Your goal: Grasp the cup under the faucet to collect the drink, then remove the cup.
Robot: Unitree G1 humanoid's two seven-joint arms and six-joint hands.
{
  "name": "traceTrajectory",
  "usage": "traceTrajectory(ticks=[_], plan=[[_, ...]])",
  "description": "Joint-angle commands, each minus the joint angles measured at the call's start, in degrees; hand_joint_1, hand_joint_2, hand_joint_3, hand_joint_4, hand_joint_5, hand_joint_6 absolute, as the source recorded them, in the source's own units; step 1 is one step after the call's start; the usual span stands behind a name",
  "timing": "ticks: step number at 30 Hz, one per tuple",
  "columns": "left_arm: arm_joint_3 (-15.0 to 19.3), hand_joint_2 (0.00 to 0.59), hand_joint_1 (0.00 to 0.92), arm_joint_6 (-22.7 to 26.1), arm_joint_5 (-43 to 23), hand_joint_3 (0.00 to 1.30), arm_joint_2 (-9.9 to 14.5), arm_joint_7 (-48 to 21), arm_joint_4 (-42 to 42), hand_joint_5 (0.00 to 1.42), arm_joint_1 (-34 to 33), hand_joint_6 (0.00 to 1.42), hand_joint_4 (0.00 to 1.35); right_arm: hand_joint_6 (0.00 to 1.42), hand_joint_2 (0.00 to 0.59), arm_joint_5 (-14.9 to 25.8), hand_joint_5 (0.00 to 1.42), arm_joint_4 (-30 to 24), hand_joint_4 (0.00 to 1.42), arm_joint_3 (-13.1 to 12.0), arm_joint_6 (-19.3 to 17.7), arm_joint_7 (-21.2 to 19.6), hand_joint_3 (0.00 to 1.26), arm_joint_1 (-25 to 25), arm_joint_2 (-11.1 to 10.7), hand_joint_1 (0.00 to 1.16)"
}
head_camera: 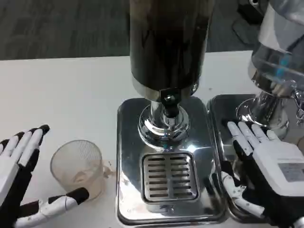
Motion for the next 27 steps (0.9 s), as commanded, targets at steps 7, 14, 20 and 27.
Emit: traceTrajectory(ticks=[7, 14, 20, 27], plan=[[-0.43, 0.0, 0.0, -0.41, -0.65, 0.0, -0.25, 0.38, 0.71, 0.0, -0.69, 0.0, 0.0, 0.0, 0.54, 0.46, 0.0, -0.19, 0.0, -0.29, 0.05, -0.31, 0.0, -0.55, -0.4, 0.25], [0.12, 0.0, 0.0, -0.94, -1.54, 0.0, -0.88, 1.6, 1.47, 0.0, -1.14, 0.0, 0.0, 0.0, 0.54, 0.32, 0.0, 0.16, 0.0, -0.01, 0.1, -0.08, 0.0, -1.66, -0.47, 0.25], [1.19, 0.001, 0.0, -2.42, -3.43, 0.0, -0.85, 3.34, 3.22, 0.0, -1.68, 0.0, 0.0, 0.0, 0.54, -0.86, 0.0, -0.78, 0.0, 0.96, 1.13, 0.72, 0.0, -1.29, 0.4, 0.25], [1.37, 0.002, 0.0, -2.29, -5.78, 0.0, -3.36, 5.04, 3.12, 0.0, -2.25, 0.0, 0.0, 0.0, 0.54, -0.48, 0.0, -2.12, 0.0, -0.12, 0.86, 3.57, 0.0, -2.4, -1.36, 0.25]])
